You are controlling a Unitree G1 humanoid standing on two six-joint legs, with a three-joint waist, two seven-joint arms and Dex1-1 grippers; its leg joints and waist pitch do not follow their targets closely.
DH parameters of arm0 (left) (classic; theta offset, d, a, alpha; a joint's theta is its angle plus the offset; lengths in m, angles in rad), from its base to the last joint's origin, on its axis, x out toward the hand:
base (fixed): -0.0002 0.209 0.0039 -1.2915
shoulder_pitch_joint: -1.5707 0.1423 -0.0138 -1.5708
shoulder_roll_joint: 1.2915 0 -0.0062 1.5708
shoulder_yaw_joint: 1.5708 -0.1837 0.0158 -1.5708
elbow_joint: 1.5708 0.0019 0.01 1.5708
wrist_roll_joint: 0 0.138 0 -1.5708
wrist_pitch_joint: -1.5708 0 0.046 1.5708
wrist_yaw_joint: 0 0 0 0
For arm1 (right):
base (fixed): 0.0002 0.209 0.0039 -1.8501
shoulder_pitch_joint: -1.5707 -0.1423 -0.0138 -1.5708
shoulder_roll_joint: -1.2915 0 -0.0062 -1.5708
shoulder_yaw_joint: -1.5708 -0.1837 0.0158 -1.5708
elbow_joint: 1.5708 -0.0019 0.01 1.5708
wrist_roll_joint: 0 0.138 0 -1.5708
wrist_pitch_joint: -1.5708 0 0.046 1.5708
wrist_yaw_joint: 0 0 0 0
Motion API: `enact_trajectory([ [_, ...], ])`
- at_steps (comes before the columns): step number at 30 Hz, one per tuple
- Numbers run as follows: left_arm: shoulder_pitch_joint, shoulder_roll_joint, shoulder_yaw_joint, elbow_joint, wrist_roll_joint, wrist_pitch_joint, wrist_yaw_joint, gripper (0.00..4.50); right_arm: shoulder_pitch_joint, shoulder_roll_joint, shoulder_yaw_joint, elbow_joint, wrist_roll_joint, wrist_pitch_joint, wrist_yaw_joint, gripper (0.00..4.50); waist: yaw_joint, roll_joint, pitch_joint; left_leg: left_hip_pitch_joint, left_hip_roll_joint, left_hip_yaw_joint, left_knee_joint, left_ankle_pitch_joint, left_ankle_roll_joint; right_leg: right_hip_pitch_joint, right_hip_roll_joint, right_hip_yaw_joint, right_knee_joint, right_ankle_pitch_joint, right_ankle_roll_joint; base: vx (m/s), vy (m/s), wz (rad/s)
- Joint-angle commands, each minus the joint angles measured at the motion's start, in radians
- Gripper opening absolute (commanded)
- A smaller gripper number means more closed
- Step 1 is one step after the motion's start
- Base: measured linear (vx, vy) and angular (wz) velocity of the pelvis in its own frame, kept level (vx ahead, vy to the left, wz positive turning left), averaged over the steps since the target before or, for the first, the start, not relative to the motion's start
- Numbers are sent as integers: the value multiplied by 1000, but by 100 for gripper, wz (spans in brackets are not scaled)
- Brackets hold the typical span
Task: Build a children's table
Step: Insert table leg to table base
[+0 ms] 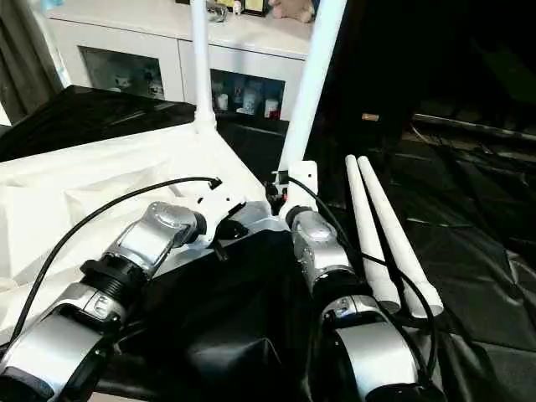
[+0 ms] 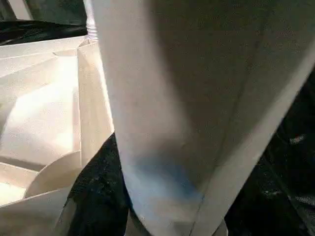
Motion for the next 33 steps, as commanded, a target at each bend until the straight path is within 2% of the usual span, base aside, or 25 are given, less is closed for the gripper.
enact_trajectory([
  [1, 8, -8, -7, 10, 21, 13, 59, 0, 59, 60, 37, 142, -28, 71, 21, 193, -4, 21, -19, -4, 57, -16, -88, -298, -9, 5, -89, 62, -100, -247, -138, 0, 0, 0],
  [4, 9, -2, -5, 12, 20, 7, 57, 0, 52, 60, 31, 145, -30, 70, 24, 193, -7, 22, -19, -4, 57, -15, -89, -297, -9, 4, -89, 62, -102, -248, -138, 0, 0, 0],
  [5, 10, -1, -5, 12, 20, 6, 56, 0, 51, 60, 31, 145, -31, 69, 25, 249, -7, 22, -19, -4, 57, -15, -89, -298, -9, 4, -89, 62, -102, -251, -138, 0, 0, 0],
  [6, 10, 1, -4, 13, 19, 3, 55, 0, 48, 59, 27, 143, -27, 69, 32, 263, -6, 25, -19, -4, 57, -15, -89, -296, -8, 4, -89, 63, -103, -251, -137, 0, 0, 0],
  [8, 11, 5, -4, 14, 19, -4, 53, 0, 44, 57, 24, 141, -26, 66, 37, 268, -7, 23, -22, -5, 57, -14, -88, -273, -8, 6, -88, 62, -98, -202, -143, 0, 0, 0],
  [12, 13, 14, -8, 7, 13, -18, 33, 0, 34, 54, 9, 132, -25, 55, 56, 312, -8, 24, -23, -6, 56, -11, -86, -241, 1, 9, -86, 61, -95, -167, -149, 0, 0, 0],
  [15, 15, 22, -13, -2, 8, -59, 9, 0, 28, 46, -1, 112, -13, 30, 88, 336, -9, 26, -27, -10, 58, -9, -83, -192, 4, 14, -86, 59, -87, -89, -161, 0, 0, 0],
  [17, 19, 27, -14, -13, 2, -80, -9, 0, 28, 39, -9, 88, 0, 20, 120, 351, -11, 22, -28, -10, 57, -7, -79, -178, 12, 17, -83, 58, -83, -54, -169, 0, 0, 0],
  [19, 21, 31, -17, -20, 0, -84, -20, 0, 31, 34, -9, 70, 5, 18, 143, 358, -10, 20, -33, -16, 53, -2, -67, -85, 39, 25, -81, 56, -68, 70, -185, 0, 0, 0],
  [20, 25, 36, -20, -30, -3, -87, -32, 0, 38, 26, -5, 44, 9, 18, 172, 370, -10, 22, -33, -16, 52, 1, -64, -66, 47, 25, -80, 55, -67, 95, -188, 0, 0, 0],
  [21, 31, 46, -26, -41, -6, -112, -55, 0, 53, 12, 8, 3, 8, 17, 211, 380, -10, 24, -39, -17, 50, 3, -56, -22, 62, 26, -78, 55, -59, 167, -196, 0, 0, 0],
  [22, 40, 59, -30, -56, -14, -132, -86, 0, 80, -14, 33, -65, 2, 14, 269, 391, -6, 21, -38, -19, 48, 4, -54, -5, 73, 28, -74, 53, -60, 200, -191, 0, 0, 0],
  [24, 51, 77, -35, -73, -27, -176, -128, 0, 119, -51, 59, -151, -3, 14, 339, 404, -5, 15, -48, -24, 40, 6, -35, 92, 116, 33, -63, 51, -36, 414, -199, 0, 0, 0],
  [25, 65, 98, -39, -94, -41, -209, -179, 0, 169, -98, 78, -249, 3, 32, 415, 417, -10, 14, -51, -25, 39, 6, -30, 128, 133, 29, -59, 47, -28, 483, -212, 0, 0, 0],
  [26, 70, 105, -42, -100, -44, -212, -194, 0, 186, -115, 85, -283, 6, 38, 442, 429, -5, 13, -53, -25, 36, 7, -21, 160, 149, 32, -53, 45, -22, 543, -211, 0, 0, 0],
  [27, 76, 115, -48, -107, -45, -243, -216, 0, 203, -133, 94, -316, 7, 46, 471, 436, -6, 13, -54, -24, 37, 9, -20, 159, 157, 28, -55, 45, -21, 561, -218, 0, 0, 0],
  [29, 99, 139, -55, -138, -61, -269, -274, 0, 252, -182, 120, -406, 11, 72, 543, 436, -7, 13, -51, -29, 38, 8, -18, 153, 165, 28, -55, 43, -20, 560, -225, 0, 0, 0],
  [31, 126, 164, -58, -178, -91, -307, -347, 0, 299, -234, 146, -497, 25, 97, 621, 436, -6, 12, -46, -27, 45, 7, -24, 81, 157, 29, -60, 42, -31, 443, -224, 0, 0, 0],
  [32, 151, 194, -63, -217, -111, -321, -406, 0, 346, -285, 167, -595, 47, 129, 694, 436, -6, 15, -44, -24, 48, 8, -27, 47, 150, 25, -61, 43, -34, 382, -230, 0, 0, 0],
  [33, 153, 196, -64, -219, -111, -323, -409, 0, 349, -288, 168, -603, 49, 132, 699, 436, -1, 15, -43, -23, 52, 7, -27, 35, 147, 25, -65, 45, -37, 361, -227, 0, 0, 0],
])
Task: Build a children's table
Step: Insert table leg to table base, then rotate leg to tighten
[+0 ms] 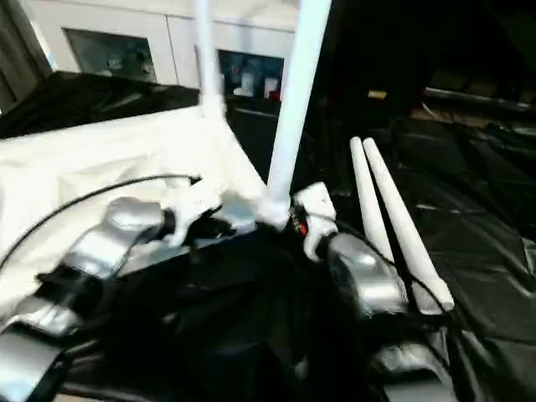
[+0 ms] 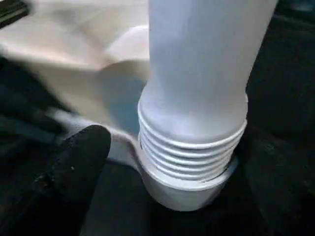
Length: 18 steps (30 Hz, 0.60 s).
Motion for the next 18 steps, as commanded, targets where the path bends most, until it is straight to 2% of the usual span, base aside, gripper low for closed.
enact_trajectory([
  [1, 26, 5, -49, -44, -28, -38, -97, 0, 28, -32, 36, -116, 30, 45, 96, 436, 3, 1, -54, 17, 45, -4, -45, 14, 117, 60, -67, 45, -38, 325, -230, 0, 0, 0],
  [3, 42, 31, -54, -67, -40, -58, -143, 0, 55, -67, 52, -182, 48, 77, 154, 436, 2, 2, -54, 18, 47, -5, -46, -3, 108, 57, -69, 44, -38, 281, -239, 0, 0, 0],
  [5, 62, 62, -56, -100, -61, -74, -202, 0, 78, -103, 68, -246, 69, 116, 215, 436, 7, -1, -49, 16, 47, -3, -47, -23, 105, 58, -69, 45, -42, 245, -232, 0, 0, 0],
  [6, 70, 74, -57, -115, -69, -75, -224, 0, 86, -114, 71, -268, 77, 131, 234, 436, 7, 1, -51, 17, 48, -3, -47, -23, 101, 55, -71, 46, -40, 235, -234, 0, 0, 0],
  [9, 90, 106, -57, -154, -87, -84, -274, 0, 98, -138, 67, -308, 102, 162, 262, 436, 7, -7, -51, 17, 46, 0, -44, -15, 98, 52, -72, 48, -38, 224, -242, 0, 0, 0],
  [10, 99, 122, -56, -175, -95, -81, -294, 0, 109, -156, 68, -340, 123, 187, 288, 436, 10, -6, -52, 16, 46, -1, -43, -8, 98, 54, -73, 48, -36, 226, -243, 0, 0, 0],
  [16, 105, 138, -55, -184, -99, -88, -312, 0, 121, -184, 84, -366, 115, 207, 321, 436, 13, -8, -50, 17, 44, 0, -40, -10, 82, 50, -72, 49, -33, 212, -248, 0, 0, 0],
  [18, 108, 140, -54, -188, -100, -88, -311, 0, 119, -181, 91, -360, 102, 206, 317, 409, 14, -10, -50, 17, 43, 0, -39, -19, 76, 50, -73, 49, -33, 197, -249, 0, 0, 0],
])
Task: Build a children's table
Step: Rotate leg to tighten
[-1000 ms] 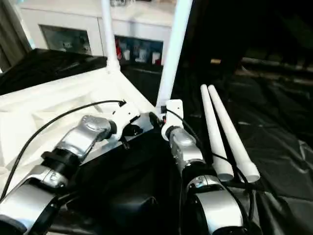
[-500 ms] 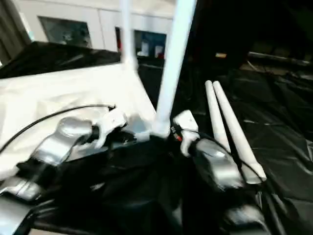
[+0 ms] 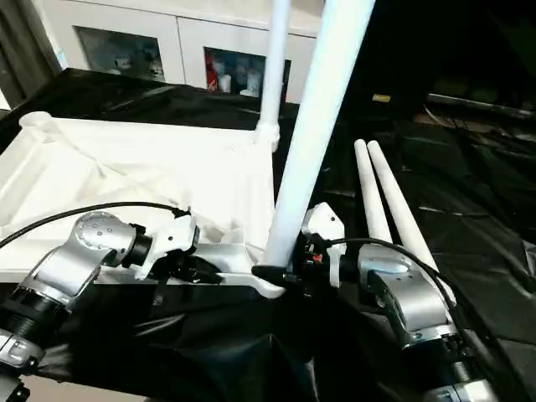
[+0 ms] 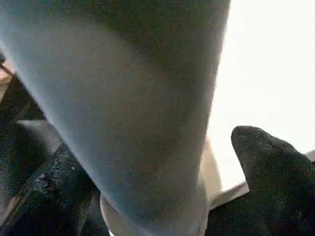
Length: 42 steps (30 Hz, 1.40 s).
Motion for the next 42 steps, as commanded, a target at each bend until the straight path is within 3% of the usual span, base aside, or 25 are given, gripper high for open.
enact_trajectory([
  [1, -2, 0, -11, -33, -23, -15, -20, 0, 7, -5, 11, -8, -9, 9, 2, 402, -1, 1, -59, 16, 38, -5, -57, -21, 71, 51, -71, 47, -49, 189, -247, 0, 0, 0],
  [8, -1, -4, -6, -32, -23, -12, -14, 0, 4, -7, 45, -3, -36, -7, 11, 353, 0, 3, -63, 15, 36, -6, -52, -7, 66, 52, -69, 47, -43, 218, -248, 0, 0, 0],
  [10, -4, -3, -4, -27, -22, -14, -14, 0, -1, -5, 51, 2, -41, -10, 12, 321, 0, 4, -64, 14, 35, -7, -51, 0, 67, 54, -69, 46, -41, 234, -250, 0, 0, 0],
  [12, -4, -2, -3, -21, -21, -18, -12, 0, -4, -6, 60, 11, -53, -22, 13, 317, 0, 3, -64, 14, 35, -6, -50, -13, 64, 53, -69, 46, -42, 222, -251, 0, 0, 0],
  [14, -2, -1, -4, -17, -19, -19, -9, 0, -6, -6, 63, 14, -53, -22, 14, 285, -1, 1, -62, 14, 36, -6, -52, -28, 60, 52, -70, 47, -44, 198, -249, 0, 0, 0],
  [18, -2, -3, -3, -21, -21, -11, -5, 0, -10, -2, 62, 17, -48, -17, 19, 276, 1, 3, -61, 15, 38, -7, -53, -61, 45, 51, -72, 48, -46, 142, -244, 0, 0, 0],
  [23, -4, -8, 1, -16, -16, 3, 13, 0, -2, 22, 46, 36, -34, 2, 1, 270, 2, 2, -62, 15, 37, -7, -51, -52, 45, 50, -71, 48, -43, 158, -246, 0, 0, 0],
  [26, -16, -18, 1, 17, 12, 25, 63, 0, 3, 60, 19, 80, -33, 20, -79, 269, -2, 8, -62, 14, 35, -8, -52, -63, 34, 50, -71, 48, -44, 156, -252, 0, 0, 0],
  [28, -48, -61, 12, 87, 44, 64, 167, 0, -6, 126, -17, 170, -70, 13, -243, 269, -8, 13, -59, 19, 35, -6, -57, -94, 4, 45, -71, 48, -52, 96, -249, 0, 0, 0],
  [30, -61, -78, 15, 112, 55, 81, 205, 0, -12, 150, -30, 206, -83, 9, -303, 268, -11, 14, -58, 21, 36, -9, -64, -143, -27, 48, -75, 47, -59, 4, -233, 0, 0, 0],
  [32, -102, -149, 32, 191, 85, 122, 354, 0, -54, 237, -81, 338, -90, 1, -478, 268, -18, 22, -53, 22, 37, -11, -70, -200, -47, 44, -77, 49, -67, -65, -223, 0, 0, 0],
  [33, -110, -165, 37, 207, 90, 133, 389, 0, -64, 256, -92, 366, -90, -4, -514, 268, -23, 22, -43, 30, 36, -10, -76, -281, -67, 37, -79, 50, -81, -187, -211, 0, 0, 0],
  [34, -126, -197, 49, 237, 95, 159, 454, 0, -87, 290, -104, 415, -93, -17, -574, 268, -24, 20, -40, 40, 37, -14, -78, -347, -79, 34, -87, 52, -96, -320, -188, 0, 0, 0],
  [35, -148, -243, 64, 277, 101, 196, 552, 0, -134, 341, -129, 503, -103, -37, -698, 268, -21, 20, -40, 42, 36, -18, -77, -359, -80, 33, -90, 52, -100, -363, -174, 0, 0, 0],
  [36, -155, -257, 69, 290, 103, 208, 583, 0, -149, 357, -137, 531, -106, -43, -738, 268, -25, 21, -41, 42, 37, -21, -79, -365, -87, 30, -93, 53, -103, -396, -169, 0, 0, 0],
  [37, -168, -281, 68, 314, 114, 215, 628, 0, -178, 383, -148, 581, -109, -57, -788, 268, -26, 18, -41, 38, 36, -24, -83, -358, -83, 35, -90, 52, -107, -416, -146, 0, 0, 0],
  [38, -177, -300, 61, 329, 128, 221, 661, 0, -207, 405, -158, 625, -110, -64, -836, 268, -25, 31, -43, 39, 37, -23, -84, -360, -82, 33, -89, 54, -109, -385, -142, 0, 0, 0],
  [40, -187, -334, 47, 344, 151, 227, 697, 0, -258, 442, -172, 695, -110, -73, -894, 268, -28, 24, -42, 40, 35, -23, -84, -366, -80, 31, -83, 53, -107, -382, -139, 0, 0, 0],
  [42, -189, -354, 42, 343, 154, 223, 704, 0, -281, 459, -171, 720, -113, -96, -901, 268, -25, 27, -45, 39, 35, -21, -82, -352, -69, 29, -86, 56, -107, -369, -139, 0, 0, 0],
])
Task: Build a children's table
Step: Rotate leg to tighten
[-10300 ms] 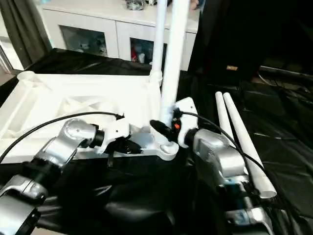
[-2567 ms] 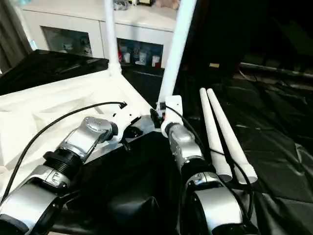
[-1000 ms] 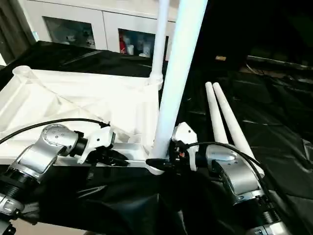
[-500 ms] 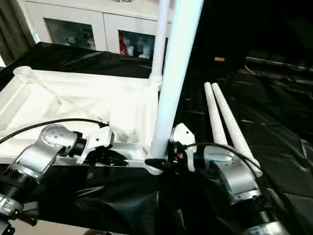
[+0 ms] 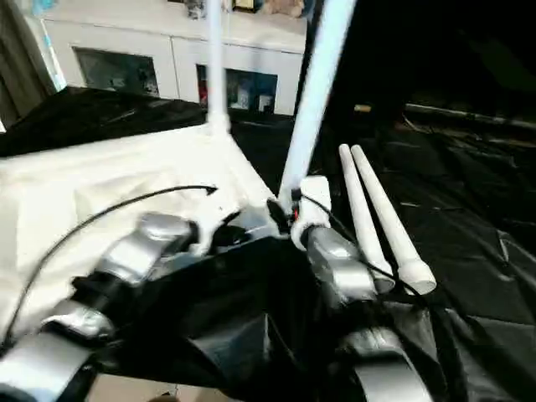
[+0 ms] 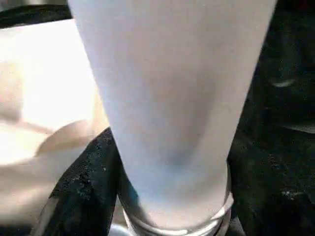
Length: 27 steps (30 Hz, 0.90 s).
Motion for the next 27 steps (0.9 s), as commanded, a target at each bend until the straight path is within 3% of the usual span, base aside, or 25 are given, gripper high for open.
enact_trajectory([
  [1, -14, -19, -7, 29, 28, 6, 71, 0, 29, 48, 33, 95, -10, 24, 7, 268, -2, 12, -43, 3, 31, -21, -89, -328, -47, 16, -82, 55, -117, -335, -134, 0, 0, 0],
  [2, -15, -20, -12, 32, 32, -6, 65, 0, 21, 53, 27, 100, -7, 17, 15, 268, 0, 13, -44, 3, 31, -19, -88, -313, -44, 15, -81, 56, -115, -306, -136, 0, 0, 0],
  [3, -18, -22, -16, 37, 34, -13, 64, 0, 12, 58, 18, 111, -7, 9, 18, 323, -1, 14, -47, 1, 32, -17, -87, -289, -39, 17, -79, 56, -110, -249, -145, 0, 0, 0],
  [4, -19, -21, -20, 40, 35, -23, 60, 0, 6, 61, 15, 115, -4, 1, 31, 323, -1, 14, -48, -4, 30, -17, -87, -264, -35, 21, -75, 54, -104, -200, -152, 0, 0, 0],
  [7, -15, -7, -28, 37, 27, -50, 25, 0, -5, 61, 12, 120, 1, -18, 74, 354, 0, 16, -51, -6, 30, -15, -86, -239, -23, 25, -76, 53, -101, -164, -159, 0, 0, 0],
  [10, 5, 28, -25, 9, 7, -114, -60, 0, 6, 20, 51, 71, -15, -41, 184, 383, -2, 15, -54, -11, 32, -16, -87, -217, -17, 28, -75, 49, -99, -139, -167, 0, 0, 0],
  [12, 12, 39, -20, 1, 0, -122, -79, 0, 23, -3, 64, 31, -16, -39, 237, 385, -3, 17, -56, -16, 32, -14, -83, -179, -7, 29, -74, 50, -91, -63, -178, 0, 0, 0],
  [17, 37, 94, -24, -29, -37, -178, -211, 0, 111, -118, 125, -163, -2, -19, 452, 385, 5, 10, -62, -21, 29, -10, -70, -86, 46, 38, -68, 47, -75, 124, -194, 0, 0, 0],
  [18, 40, 100, -25, -33, -39, -180, -223, 0, 120, -130, 130, -183, 1, -13, 473, 385, 5, 13, -62, -19, 28, -10, -70, -83, 47, 36, -66, 46, -75, 128, -195, 0, 0, 0],
  [22, 81, 164, -48, -103, -77, -234, -385, 0, 202, -274, 182, -380, 40, 55, 671, 385, 7, 11, -61, -17, 32, -9, -69, -86, 59, 37, -65, 45, -75, 142, -207, 0, 0, 0],
  [27, 103, 202, -60, -148, -103, -250, -477, 0, 238, -340, 202, -450, 49, 82, 765, 385, 11, 11, -61, -17, 34, -6, -66, -78, 73, 33, -67, 43, -73, 147, -229, 0, 0, 0],
])
